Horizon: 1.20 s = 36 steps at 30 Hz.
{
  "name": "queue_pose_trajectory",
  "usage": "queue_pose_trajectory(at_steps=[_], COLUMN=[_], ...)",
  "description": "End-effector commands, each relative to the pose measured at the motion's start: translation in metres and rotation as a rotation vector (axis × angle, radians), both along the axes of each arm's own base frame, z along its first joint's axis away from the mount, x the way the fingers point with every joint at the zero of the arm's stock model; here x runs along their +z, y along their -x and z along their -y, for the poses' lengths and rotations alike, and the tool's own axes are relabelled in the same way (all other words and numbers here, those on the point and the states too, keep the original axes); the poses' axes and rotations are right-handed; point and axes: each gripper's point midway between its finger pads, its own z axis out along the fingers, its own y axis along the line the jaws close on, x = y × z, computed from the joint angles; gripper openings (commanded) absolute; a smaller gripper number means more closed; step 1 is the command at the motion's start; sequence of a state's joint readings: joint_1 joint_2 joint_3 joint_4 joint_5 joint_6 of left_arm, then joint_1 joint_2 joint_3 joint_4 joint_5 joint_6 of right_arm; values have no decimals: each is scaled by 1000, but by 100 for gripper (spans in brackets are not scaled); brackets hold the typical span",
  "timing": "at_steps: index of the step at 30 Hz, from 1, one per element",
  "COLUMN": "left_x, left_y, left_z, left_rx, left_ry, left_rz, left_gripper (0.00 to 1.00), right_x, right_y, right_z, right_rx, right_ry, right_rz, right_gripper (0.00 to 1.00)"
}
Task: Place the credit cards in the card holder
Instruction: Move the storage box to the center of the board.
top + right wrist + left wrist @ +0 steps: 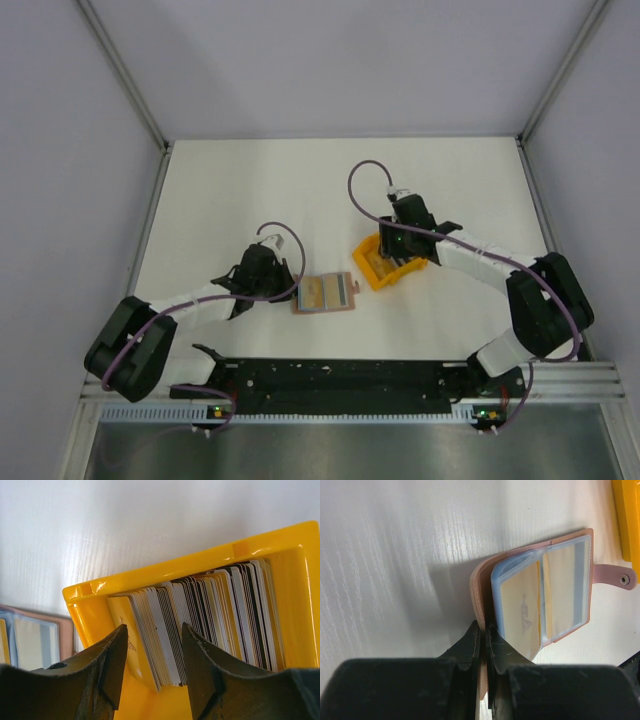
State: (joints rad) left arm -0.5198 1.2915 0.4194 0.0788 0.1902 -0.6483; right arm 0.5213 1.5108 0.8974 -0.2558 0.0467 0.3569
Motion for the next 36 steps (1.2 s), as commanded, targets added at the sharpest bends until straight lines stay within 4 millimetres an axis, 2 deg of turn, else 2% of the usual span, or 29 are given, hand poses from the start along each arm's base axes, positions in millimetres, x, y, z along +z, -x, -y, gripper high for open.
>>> queue_pose_trajectory(at_steps=[1,9,19,30,32,34,36], left_x=[9,9,9,9,10,11,11], left_y=[-8,-9,-11,-11,-11,-12,-12], left_z=[0,0,0,2,2,3,3], left_rx=[-8,-8,-5,-7,-6,-8,-9], left_ry=[-14,-17,-15,-4,-2,1,3], left_rz=[39,41,40,38,40,40,39], left_gripper=[0,0,0,0,0,0,0], right_x=[5,-8,10,19,19,21,28], right_y=[-12,2,19,36,35,26,16], right_z=[-2,-13,-31,-42,-37,-23,-7], right_rx=[27,99,186,235,210,146,84], right_ry=[24,-5,-119,-207,-190,-129,-70], right_rz=[0,-84,-95,-131,-113,-62,0], right_gripper=[48,47,40,37,36,37,43])
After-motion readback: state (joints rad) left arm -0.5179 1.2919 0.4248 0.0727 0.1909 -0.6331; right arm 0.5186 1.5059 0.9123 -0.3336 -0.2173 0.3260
